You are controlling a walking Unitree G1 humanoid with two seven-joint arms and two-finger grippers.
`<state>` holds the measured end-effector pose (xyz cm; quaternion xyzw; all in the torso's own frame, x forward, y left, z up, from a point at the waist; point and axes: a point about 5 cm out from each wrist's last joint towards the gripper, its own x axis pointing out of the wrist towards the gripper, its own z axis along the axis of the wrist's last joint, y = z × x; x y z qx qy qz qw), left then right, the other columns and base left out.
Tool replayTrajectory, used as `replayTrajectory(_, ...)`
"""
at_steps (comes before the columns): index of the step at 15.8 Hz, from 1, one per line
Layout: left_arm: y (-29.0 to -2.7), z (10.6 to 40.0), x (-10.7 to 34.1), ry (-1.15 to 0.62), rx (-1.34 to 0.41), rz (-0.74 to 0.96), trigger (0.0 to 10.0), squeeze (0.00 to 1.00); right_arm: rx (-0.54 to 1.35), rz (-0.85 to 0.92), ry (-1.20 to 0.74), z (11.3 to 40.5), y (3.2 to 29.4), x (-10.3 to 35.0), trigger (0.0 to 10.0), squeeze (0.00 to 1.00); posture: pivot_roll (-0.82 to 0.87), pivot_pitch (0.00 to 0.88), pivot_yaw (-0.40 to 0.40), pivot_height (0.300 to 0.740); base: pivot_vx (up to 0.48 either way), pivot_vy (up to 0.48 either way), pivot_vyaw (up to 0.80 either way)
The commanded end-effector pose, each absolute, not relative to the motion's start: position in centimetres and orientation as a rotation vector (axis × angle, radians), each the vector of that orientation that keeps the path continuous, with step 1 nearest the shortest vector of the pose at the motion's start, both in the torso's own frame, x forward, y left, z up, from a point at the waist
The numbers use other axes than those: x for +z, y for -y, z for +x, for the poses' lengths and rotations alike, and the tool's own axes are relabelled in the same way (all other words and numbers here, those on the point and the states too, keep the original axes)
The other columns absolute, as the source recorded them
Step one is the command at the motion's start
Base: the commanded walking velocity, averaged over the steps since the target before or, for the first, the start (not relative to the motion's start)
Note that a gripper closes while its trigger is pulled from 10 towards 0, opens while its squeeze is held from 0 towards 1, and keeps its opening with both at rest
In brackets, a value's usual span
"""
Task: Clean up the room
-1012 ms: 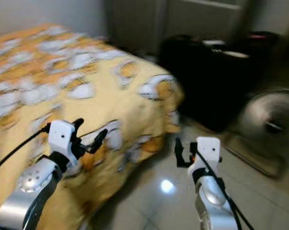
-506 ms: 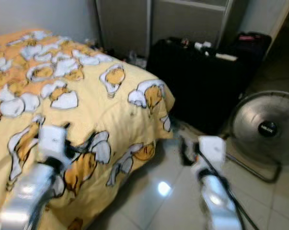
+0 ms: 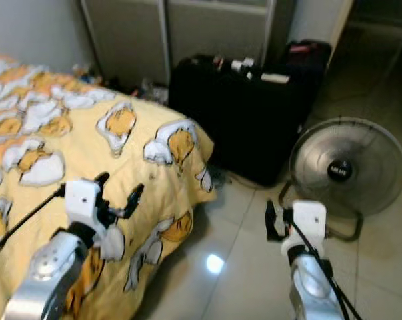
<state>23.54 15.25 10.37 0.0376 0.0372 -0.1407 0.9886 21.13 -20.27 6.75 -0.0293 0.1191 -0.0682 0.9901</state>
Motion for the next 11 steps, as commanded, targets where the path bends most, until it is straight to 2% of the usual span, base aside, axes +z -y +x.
replayTrajectory(1,-16.06,23.60,10.59,-0.068,-0.262,0.095,10.0,0.00,-0.111,-0.038,-0.215,21.52,19.40,7.03,10.0,0.00,-0.01,0.000,0.028,0.740,0.352,0.000,-0.78)
replayTrajectory(3,-15.99,23.59,10.53,-0.069,-0.272,0.098,10.0,0.00,-0.117,-0.038,-0.213,21.36,19.54,6.85,10.0,0.00,-0.01,0.000,0.032,0.740,0.356,0.000,-0.78)
replayTrajectory(11,-15.95,23.57,10.31,-0.071,-0.273,0.094,10.0,0.00,-0.119,-0.044,-0.206,21.38,19.85,6.51,10.0,0.00,-0.01,0.000,0.028,0.740,0.367,0.000,0.00)
